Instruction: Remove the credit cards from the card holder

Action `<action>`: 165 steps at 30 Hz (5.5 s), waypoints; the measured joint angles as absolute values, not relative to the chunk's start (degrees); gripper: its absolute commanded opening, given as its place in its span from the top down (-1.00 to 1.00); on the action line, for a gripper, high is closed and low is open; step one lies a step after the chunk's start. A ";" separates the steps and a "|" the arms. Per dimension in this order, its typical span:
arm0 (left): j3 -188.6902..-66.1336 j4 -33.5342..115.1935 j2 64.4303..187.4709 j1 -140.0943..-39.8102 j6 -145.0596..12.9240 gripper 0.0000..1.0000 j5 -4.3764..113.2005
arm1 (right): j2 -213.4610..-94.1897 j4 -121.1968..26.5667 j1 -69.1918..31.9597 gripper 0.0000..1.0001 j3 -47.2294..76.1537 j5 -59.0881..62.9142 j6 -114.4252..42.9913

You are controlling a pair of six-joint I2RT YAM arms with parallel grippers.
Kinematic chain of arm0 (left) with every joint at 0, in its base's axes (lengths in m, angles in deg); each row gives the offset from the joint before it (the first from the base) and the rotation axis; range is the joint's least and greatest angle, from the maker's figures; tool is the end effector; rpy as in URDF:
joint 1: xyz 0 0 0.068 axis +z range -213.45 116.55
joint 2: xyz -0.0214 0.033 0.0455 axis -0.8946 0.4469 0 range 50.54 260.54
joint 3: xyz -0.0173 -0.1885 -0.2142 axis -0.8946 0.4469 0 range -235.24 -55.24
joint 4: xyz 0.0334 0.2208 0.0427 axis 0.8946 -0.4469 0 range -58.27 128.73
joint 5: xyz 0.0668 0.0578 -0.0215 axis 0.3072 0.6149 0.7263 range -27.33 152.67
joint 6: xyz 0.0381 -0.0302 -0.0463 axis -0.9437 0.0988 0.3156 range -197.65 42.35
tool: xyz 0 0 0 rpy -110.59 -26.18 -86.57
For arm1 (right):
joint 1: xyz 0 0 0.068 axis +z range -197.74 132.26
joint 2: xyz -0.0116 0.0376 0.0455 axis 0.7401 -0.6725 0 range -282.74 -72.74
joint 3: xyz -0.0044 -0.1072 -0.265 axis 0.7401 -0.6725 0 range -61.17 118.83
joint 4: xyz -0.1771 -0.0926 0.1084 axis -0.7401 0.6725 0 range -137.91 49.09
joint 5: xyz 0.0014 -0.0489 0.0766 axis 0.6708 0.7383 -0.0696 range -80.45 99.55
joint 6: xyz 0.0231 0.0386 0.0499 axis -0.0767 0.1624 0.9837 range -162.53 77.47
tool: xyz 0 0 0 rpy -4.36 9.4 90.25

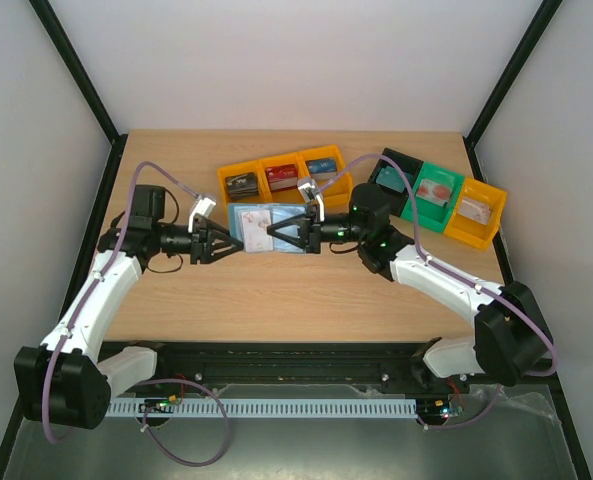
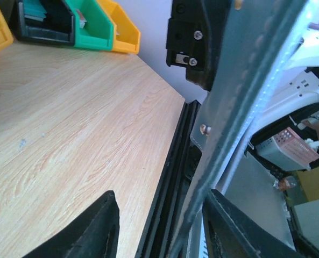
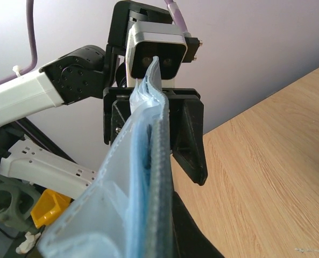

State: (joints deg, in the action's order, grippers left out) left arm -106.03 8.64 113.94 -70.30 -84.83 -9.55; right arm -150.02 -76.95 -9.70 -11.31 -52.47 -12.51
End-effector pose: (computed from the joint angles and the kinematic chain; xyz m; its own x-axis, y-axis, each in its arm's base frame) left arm 0.1711 -0.0719 0.3134 -0.5765 0.1078 -0.8099 0.8097 0.2079 -0.5487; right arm 0.1839 0.2038 0.3443 -0.4731 -0.0722 -0.8780 -0.8634 -0.1599 0.4784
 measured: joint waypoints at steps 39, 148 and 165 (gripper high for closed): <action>-115.05 6.00 114.42 -75.29 -83.73 0.95 35.34 | -153.23 -73.89 -12.94 -0.97 -13.99 -29.86 -10.72; -124.89 3.31 118.18 -81.98 -81.64 0.18 13.59 | -143.92 -68.03 -8.63 0.97 -12.77 -40.25 -15.55; -124.58 0.38 118.27 -79.05 -85.18 0.95 -1.82 | -145.12 -73.23 -8.13 0.84 -12.81 -45.62 -15.99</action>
